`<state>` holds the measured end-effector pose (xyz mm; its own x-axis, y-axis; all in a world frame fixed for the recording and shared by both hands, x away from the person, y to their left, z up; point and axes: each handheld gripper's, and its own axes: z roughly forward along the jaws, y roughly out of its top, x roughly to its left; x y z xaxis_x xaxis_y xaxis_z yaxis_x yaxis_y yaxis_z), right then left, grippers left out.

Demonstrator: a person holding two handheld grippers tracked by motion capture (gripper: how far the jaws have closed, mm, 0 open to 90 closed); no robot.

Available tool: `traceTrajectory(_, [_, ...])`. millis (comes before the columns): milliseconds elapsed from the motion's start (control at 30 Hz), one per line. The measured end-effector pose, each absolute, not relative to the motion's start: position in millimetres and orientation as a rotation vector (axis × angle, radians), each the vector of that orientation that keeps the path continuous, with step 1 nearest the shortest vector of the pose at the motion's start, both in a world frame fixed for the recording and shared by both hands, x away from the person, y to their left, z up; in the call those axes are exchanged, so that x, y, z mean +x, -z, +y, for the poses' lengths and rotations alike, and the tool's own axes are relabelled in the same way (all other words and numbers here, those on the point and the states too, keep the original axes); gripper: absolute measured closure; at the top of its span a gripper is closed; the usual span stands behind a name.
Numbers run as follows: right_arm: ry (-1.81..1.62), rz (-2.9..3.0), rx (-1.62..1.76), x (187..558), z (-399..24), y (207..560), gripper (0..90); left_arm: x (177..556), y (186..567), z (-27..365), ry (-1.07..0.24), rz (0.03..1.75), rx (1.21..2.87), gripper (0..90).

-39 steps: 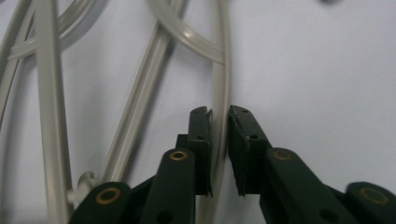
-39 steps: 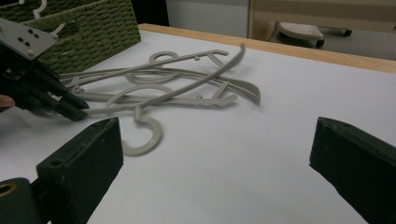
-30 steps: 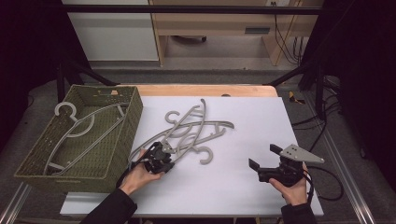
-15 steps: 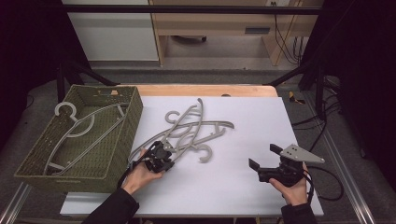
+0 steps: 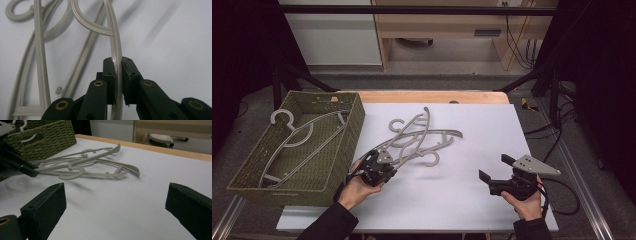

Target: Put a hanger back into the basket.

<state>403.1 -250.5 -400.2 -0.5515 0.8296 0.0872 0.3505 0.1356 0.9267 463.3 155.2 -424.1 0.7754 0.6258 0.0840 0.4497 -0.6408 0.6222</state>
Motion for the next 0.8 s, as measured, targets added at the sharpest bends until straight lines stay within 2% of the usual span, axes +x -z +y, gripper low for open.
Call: traceTrajectory(800, [-1.408,1.969,1.133,402.7,-251.7,400.3,3.7,430.0,359.2,179.3,-0.386,0.678,2.227,82.3])
